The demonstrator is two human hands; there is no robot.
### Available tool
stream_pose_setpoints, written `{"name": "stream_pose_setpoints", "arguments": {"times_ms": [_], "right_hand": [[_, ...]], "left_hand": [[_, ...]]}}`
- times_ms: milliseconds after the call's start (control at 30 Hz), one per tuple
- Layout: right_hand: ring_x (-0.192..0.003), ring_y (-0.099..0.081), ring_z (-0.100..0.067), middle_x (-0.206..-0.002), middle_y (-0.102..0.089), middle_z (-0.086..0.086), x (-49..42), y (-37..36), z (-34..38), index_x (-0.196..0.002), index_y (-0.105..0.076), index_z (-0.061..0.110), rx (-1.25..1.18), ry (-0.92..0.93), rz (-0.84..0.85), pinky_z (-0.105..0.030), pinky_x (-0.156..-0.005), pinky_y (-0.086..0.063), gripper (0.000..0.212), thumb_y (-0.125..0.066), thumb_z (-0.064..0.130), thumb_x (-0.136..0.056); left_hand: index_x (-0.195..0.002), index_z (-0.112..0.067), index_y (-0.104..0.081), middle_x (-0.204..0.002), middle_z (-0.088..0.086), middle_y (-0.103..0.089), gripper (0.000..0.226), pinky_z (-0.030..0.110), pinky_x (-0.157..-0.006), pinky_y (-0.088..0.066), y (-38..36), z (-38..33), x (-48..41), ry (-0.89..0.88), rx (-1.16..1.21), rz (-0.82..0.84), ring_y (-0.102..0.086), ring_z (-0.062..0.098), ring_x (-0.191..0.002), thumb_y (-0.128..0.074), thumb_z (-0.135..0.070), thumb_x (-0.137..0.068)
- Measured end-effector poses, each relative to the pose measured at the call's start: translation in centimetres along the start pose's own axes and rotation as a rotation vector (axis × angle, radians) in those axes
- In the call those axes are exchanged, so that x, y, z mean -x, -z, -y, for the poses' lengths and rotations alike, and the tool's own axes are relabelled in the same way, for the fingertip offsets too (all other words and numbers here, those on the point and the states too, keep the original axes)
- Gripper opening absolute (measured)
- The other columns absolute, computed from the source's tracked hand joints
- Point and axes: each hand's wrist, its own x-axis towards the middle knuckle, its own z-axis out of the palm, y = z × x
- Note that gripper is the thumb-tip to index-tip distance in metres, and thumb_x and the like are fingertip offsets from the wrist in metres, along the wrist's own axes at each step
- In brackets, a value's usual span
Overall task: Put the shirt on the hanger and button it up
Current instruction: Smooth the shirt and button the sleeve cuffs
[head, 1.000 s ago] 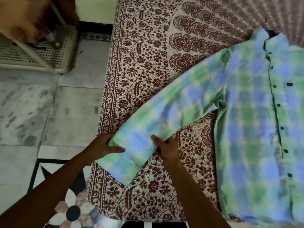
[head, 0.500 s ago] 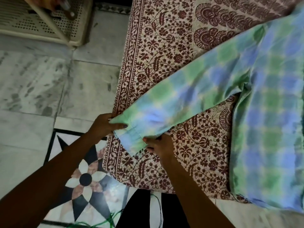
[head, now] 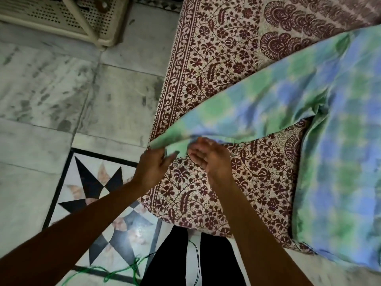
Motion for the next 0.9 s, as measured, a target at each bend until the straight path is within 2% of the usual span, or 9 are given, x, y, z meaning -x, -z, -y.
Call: {"name": "stream_pose_setpoints", "arguments": {"times_ms": [100,200,267,367,533,600,700,800,900], "right_hand": [[-0.085,-0.069,-0.027,-0.097,-0.069,-0.016,-1.0,-0.4,0.6,-0.097,-0.063,0.003,0.092,0.263,-0.027,-0.036,-0.076,-0.058,0.011,-0.06,0.007,-0.087],[-0.074,-0.067,-0.008,-0.095,-0.069,-0.006,-2.2,-0.3,-0.5,-0.096,-0.065,0.008,0.55,0.321,0.056,-0.02,-0.07,-0.056,0.017,-0.066,0.0,-0.08],[-0.071,-0.062,0.003,-0.09,-0.066,-0.003,-2.6,-0.5,-1.2,-0.093,-0.064,0.009,0.622,0.269,0.117,-0.014,-0.074,-0.052,0.022,-0.067,-0.006,-0.077],[-0.075,-0.064,-0.014,-0.082,-0.068,-0.001,-2.5,-0.6,-1.9,-0.088,-0.066,0.009,0.695,0.416,0.039,-0.025,-0.077,-0.054,0.016,-0.069,-0.001,-0.076],[-0.071,-0.064,-0.006,-0.087,-0.073,-0.002,-0.5,-1.5,-4.1,-0.092,-0.071,0.009,0.818,0.543,0.035,-0.009,-0.07,-0.05,0.02,-0.077,0.013,-0.073],[-0.072,-0.065,-0.008,-0.087,-0.073,-0.001,-0.8,-1.6,-4.6,-0.092,-0.072,0.01,0.821,0.572,-0.057,-0.013,-0.07,-0.052,0.021,-0.077,0.015,-0.072],[-0.074,-0.067,-0.009,-0.089,-0.074,-0.004,-1.2,-1.4,-4.7,-0.094,-0.073,0.008,0.794,0.604,-0.111,-0.018,-0.073,-0.055,0.016,-0.072,0.01,-0.077],[-0.071,-0.064,-0.008,-0.085,-0.072,-0.004,-1.2,-1.1,-4.2,-0.094,-0.071,0.003,0.671,0.486,-0.055,-0.017,-0.072,-0.054,0.013,-0.066,0.003,-0.082],[-0.063,-0.062,-0.008,-0.075,-0.067,0.0,-0.8,-0.9,-3.4,-0.084,-0.067,0.009,0.296,0.214,0.034,-0.021,-0.063,-0.054,0.013,-0.061,-0.002,-0.084]], "left_hand": [[-0.114,-0.007,-0.06,-0.091,0.002,-0.067,0.024,0.012,-0.066,-0.052,-0.3,-0.9,-1.6,0.413,0.464,0.07,-0.062,-0.009,-0.066,-0.053,-0.016,-0.092],[-0.117,-0.008,-0.057,-0.105,0.011,-0.067,0.027,0.035,-0.078,-0.054,-0.5,-0.1,-2.1,0.721,0.748,0.124,-0.065,0.016,-0.083,-0.052,-0.02,-0.093],[-0.11,-0.011,-0.059,-0.096,0.006,-0.067,0.022,0.033,-0.075,-0.054,-0.5,0.2,-2.2,0.802,0.826,0.137,-0.064,0.018,-0.083,-0.051,-0.022,-0.094],[-0.096,-0.017,-0.061,-0.094,0.006,-0.066,0.011,0.034,-0.078,-0.052,-0.4,0.2,-2.5,0.827,0.919,0.154,-0.064,0.019,-0.084,-0.051,-0.022,-0.093],[-0.106,-0.015,-0.056,-0.094,0.003,-0.065,0.022,0.031,-0.077,-0.045,-0.1,0.1,-2.3,0.856,0.999,0.223,-0.061,0.014,-0.081,-0.039,-0.027,-0.098],[-0.102,-0.015,-0.057,-0.083,0.0,-0.068,0.026,0.027,-0.073,-0.045,0.2,-0.1,-2.1,0.869,1.073,0.272,-0.063,0.01,-0.073,-0.033,-0.025,-0.099],[-0.101,-0.013,-0.058,-0.082,0.001,-0.071,0.026,0.029,-0.082,-0.048,0.4,0.1,-1.9,0.859,1.18,0.306,-0.067,0.011,-0.075,-0.033,-0.018,-0.098],[-0.107,-0.01,-0.059,-0.091,0.002,-0.072,0.02,0.028,-0.08,-0.054,0.2,0.0,-1.6,0.75,1.076,0.262,-0.069,0.013,-0.081,-0.043,-0.01,-0.095],[-0.099,-0.013,-0.064,-0.084,-0.003,-0.074,0.015,0.028,-0.075,-0.057,-0.1,0.2,-1.2,0.653,0.92,0.111,-0.07,0.012,-0.078,-0.055,-0.007,-0.089]]}}
